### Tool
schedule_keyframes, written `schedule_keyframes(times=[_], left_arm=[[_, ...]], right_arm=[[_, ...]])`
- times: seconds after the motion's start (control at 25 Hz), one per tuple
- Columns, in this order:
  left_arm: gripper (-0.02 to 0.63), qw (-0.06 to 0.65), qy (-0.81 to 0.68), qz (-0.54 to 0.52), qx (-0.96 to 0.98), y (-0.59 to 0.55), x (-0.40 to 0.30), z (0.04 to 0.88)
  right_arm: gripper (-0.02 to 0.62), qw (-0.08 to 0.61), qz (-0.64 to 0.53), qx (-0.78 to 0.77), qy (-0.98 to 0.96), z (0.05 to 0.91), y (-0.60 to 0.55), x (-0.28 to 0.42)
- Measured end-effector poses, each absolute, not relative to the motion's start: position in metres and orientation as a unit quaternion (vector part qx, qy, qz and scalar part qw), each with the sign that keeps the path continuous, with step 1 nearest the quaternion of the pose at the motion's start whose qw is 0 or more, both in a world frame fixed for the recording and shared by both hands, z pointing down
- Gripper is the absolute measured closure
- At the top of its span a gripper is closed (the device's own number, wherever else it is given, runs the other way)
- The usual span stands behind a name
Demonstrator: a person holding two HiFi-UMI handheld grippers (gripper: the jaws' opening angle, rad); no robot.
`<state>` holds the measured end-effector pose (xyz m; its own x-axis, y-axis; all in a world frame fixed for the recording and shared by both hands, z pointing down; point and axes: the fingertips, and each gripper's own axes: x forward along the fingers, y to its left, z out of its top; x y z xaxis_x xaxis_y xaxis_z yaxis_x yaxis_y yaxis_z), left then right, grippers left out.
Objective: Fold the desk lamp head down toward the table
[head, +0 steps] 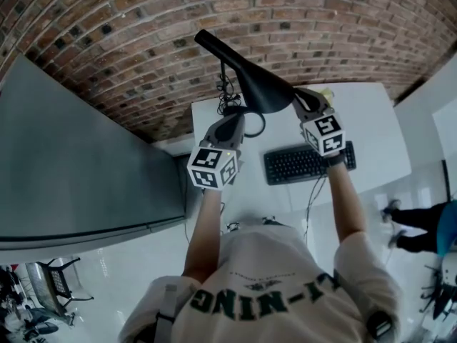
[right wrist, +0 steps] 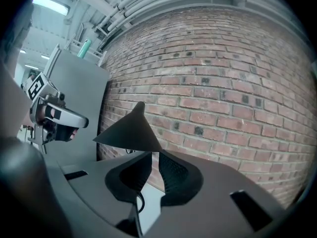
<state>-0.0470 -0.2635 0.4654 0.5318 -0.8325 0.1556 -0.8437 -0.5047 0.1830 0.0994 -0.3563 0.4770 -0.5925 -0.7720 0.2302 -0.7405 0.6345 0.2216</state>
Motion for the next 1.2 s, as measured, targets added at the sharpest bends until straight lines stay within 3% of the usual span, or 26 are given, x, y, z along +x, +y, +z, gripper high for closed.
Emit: schedule_keyframes(times=[0.84,1.2], left_arm=[[0.606,0.128,-0.508,0.039,0.851,-0.266,-0.067,0.477],[0.606,0.124,-0.530,0.033,0.838,-0.265,-0.091,0.473]], right_arm=[[0.577,0.176,0.000,0.398,-0.900,0.546,-0.367,0.062],[0.577,0.152,0.058,0.442,-0.882,0.560,-0.351,0.089]])
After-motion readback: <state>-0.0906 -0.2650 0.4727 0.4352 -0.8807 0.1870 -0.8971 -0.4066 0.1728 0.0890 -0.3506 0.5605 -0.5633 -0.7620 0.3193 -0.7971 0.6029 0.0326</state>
